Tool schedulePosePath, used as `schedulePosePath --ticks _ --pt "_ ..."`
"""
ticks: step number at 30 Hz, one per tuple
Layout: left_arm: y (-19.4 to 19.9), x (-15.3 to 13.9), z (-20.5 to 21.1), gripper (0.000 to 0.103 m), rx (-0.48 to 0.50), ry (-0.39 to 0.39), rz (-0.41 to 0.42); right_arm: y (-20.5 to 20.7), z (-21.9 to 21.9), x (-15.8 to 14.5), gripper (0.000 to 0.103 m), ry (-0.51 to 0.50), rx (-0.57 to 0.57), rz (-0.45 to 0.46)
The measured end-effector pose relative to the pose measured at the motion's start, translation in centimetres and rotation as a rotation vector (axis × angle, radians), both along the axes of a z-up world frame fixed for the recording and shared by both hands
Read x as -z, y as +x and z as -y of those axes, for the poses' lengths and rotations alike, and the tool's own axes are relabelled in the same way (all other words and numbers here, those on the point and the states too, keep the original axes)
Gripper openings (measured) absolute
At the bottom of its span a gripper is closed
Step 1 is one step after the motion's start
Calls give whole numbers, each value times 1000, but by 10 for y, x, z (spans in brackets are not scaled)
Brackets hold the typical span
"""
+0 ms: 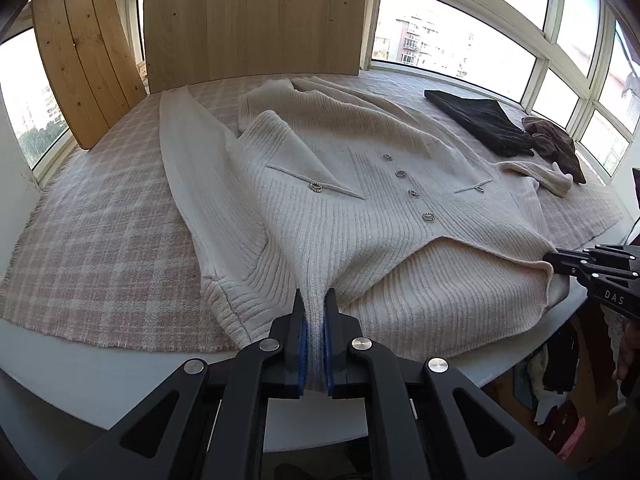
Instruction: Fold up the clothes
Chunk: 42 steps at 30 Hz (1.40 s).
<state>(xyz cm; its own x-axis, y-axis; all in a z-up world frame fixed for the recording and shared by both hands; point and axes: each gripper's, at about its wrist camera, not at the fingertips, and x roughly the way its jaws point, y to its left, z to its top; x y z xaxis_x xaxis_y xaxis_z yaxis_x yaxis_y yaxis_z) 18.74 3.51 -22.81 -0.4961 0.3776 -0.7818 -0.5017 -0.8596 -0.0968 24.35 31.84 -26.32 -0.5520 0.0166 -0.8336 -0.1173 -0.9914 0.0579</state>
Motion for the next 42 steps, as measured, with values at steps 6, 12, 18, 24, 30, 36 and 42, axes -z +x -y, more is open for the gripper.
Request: schedulePosePath --ticks 6,12,18,24,30,36,42 --pt "31 24 10 7 25 7 61 26 10 17 6 43 47 35" --pt "42 0 29 67 -83 -87 -51 28 13 3 38 157 101 30" --pt "-11 -39 47 77 -195 -110 -180 9 -17 -24 50 142 139 -52" --pt "-145 -34 41 77 -355 -130 -172 -51 -26 -31 50 91 64 -90" --pt "-294 -15 32 77 -463 -141 -100 -81 -22 -33 50 79 -18 -79" --pt "-413 11 23 77 -470 -114 -13 -85 -25 -26 50 69 20 -35" --pt "-503 31 17 69 -465 -90 44 -82 -32 -16 50 17 156 16"
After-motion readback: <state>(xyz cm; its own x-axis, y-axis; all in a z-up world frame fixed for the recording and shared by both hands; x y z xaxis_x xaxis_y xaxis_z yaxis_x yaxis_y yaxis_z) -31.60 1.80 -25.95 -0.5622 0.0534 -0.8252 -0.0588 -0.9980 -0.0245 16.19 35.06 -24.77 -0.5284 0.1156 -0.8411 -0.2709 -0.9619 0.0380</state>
